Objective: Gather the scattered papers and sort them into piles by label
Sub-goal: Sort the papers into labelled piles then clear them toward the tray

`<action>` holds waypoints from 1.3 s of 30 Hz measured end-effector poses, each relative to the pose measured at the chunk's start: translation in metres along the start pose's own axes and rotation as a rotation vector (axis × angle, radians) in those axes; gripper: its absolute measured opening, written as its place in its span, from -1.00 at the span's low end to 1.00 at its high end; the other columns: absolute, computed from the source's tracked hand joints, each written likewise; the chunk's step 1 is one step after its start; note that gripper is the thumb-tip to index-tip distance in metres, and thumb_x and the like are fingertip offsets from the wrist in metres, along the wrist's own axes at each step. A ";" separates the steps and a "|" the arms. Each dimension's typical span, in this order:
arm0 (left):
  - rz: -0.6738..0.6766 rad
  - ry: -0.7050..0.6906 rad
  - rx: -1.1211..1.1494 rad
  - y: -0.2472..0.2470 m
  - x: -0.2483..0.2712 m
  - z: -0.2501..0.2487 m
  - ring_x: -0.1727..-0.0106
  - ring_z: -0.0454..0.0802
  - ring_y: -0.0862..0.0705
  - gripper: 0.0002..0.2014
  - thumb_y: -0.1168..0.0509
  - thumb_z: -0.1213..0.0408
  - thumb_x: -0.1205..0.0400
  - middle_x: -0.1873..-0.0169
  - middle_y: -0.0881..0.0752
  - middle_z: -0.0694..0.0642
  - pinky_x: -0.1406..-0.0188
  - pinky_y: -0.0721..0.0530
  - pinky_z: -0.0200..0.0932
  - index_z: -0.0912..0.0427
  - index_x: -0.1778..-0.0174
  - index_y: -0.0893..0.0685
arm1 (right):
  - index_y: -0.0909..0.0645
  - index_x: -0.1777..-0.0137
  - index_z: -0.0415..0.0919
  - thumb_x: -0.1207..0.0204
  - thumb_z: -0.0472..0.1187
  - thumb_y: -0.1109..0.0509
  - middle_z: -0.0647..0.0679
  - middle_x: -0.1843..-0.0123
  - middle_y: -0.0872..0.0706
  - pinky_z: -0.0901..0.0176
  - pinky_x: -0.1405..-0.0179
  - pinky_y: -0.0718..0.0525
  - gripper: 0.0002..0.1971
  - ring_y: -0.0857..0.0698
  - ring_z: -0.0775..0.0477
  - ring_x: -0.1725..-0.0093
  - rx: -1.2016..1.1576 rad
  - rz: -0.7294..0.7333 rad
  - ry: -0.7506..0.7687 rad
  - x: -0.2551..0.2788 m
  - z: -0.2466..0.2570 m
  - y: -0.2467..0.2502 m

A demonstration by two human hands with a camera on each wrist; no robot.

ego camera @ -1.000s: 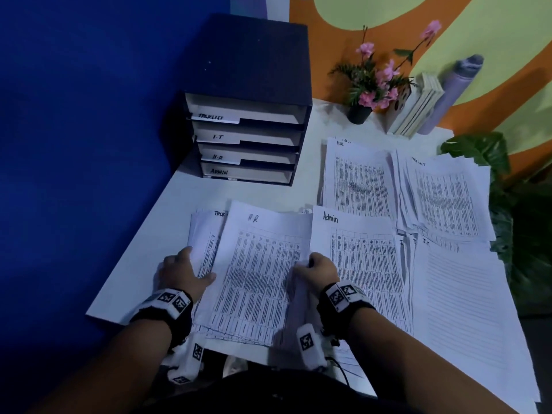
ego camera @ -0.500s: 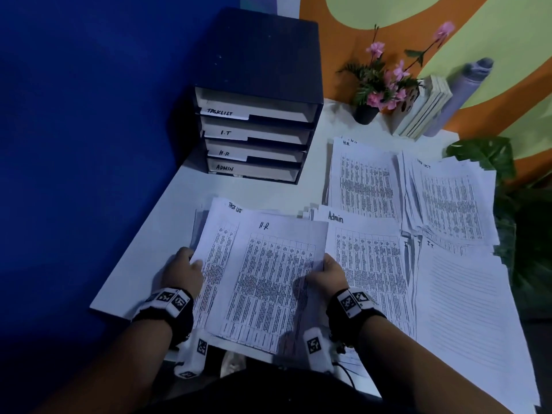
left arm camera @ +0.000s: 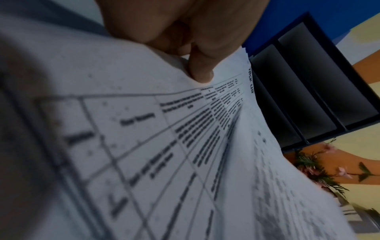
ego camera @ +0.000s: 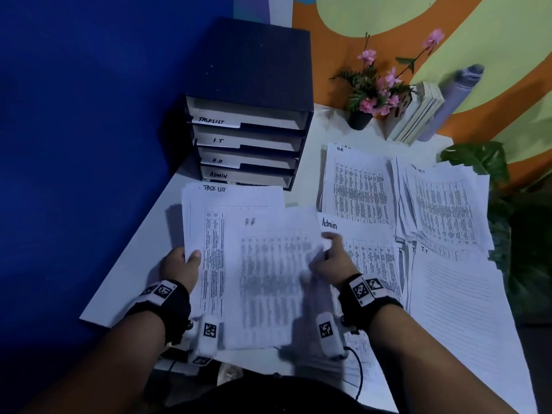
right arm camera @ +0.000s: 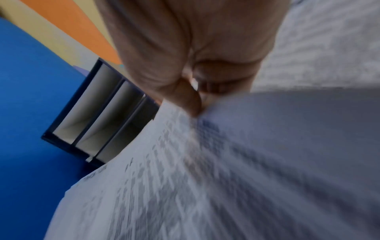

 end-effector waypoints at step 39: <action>0.094 0.014 0.189 -0.018 0.029 -0.013 0.03 0.03 -0.74 -0.70 -0.52 0.36 -0.49 0.09 -0.78 0.06 0.00 -0.61 -0.17 0.17 -0.14 -0.71 | -0.32 -0.49 -0.14 -0.55 -0.01 -0.45 -0.09 -0.21 -0.58 -0.08 -0.19 -0.68 -0.41 -0.62 -0.14 -0.15 -0.117 0.141 0.004 -0.042 0.025 0.001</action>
Point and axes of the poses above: each hand's wrist, its own x-axis away from the middle knuckle, its own y-axis out of the back of the hand, z = x × y, the point moved 3 cm from there along -x, towards the middle knuckle
